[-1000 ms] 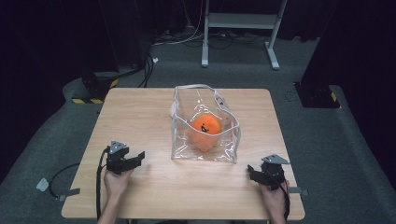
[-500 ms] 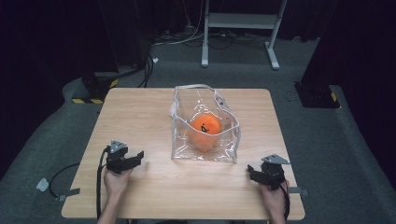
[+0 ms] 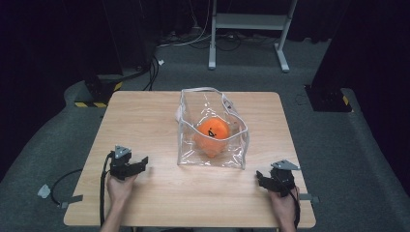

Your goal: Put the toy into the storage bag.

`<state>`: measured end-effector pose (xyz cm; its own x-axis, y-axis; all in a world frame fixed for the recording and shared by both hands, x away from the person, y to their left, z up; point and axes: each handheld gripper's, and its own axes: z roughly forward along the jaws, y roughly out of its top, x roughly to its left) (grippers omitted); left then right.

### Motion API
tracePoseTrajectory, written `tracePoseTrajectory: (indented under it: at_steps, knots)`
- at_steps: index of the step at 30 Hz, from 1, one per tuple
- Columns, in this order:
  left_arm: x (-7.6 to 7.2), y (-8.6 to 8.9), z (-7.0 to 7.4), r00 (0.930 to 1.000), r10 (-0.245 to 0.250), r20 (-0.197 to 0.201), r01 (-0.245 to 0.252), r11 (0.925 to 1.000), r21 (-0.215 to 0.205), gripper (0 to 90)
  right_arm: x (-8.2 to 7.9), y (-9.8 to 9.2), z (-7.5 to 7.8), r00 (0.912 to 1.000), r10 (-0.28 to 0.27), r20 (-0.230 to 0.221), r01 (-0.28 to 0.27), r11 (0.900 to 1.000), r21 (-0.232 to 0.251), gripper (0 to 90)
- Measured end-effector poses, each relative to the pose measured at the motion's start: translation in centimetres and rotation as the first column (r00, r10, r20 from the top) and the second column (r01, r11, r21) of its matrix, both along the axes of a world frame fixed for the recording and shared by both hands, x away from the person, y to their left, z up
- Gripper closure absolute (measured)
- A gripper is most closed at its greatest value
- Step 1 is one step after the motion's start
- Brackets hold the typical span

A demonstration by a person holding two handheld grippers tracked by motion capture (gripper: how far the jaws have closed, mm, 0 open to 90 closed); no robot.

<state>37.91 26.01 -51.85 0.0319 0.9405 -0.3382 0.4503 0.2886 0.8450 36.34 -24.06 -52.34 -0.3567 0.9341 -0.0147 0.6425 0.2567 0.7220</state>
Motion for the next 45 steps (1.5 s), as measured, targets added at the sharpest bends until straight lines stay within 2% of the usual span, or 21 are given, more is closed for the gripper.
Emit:
tracePoseTrajectory:
  at_steps: [15,20,24,30,45]
  knots:
    - [0.2,0.0,-0.4,0.9998,0.002,-0.018,-0.001,0.9999,0.016,25.4,0.0,0.0,0.0,1.0000,0.000,0.000,0.000,1.000,0.000,26.0]
    - [0.2,0.0,-0.5,0.9999,0.009,-0.010,-0.009,1.0000,0.002,25.6,0.0,0.0,0.0,1.0000,0.000,0.000,0.000,1.000,0.000,26.0]
    - [0.1,0.3,-1.1,0.9995,0.020,-0.025,-0.020,0.9998,0.003,25.6,0.0,0.0,0.0,1.0000,0.000,0.000,0.000,1.000,0.000,26.0]
    - [0.1,0.5,-1.4,0.9988,0.041,-0.025,-0.041,0.9991,-0.012,25.7,0.0,0.0,0.0,1.0000,0.000,0.000,0.000,1.000,0.000,26.0]
    - [0.1,0.7,-1.7,0.9986,0.044,-0.028,-0.044,0.9990,0.002,25.6,0.0,0.0,0.0,1.0000,0.000,0.000,0.000,1.000,0.000,26.0]
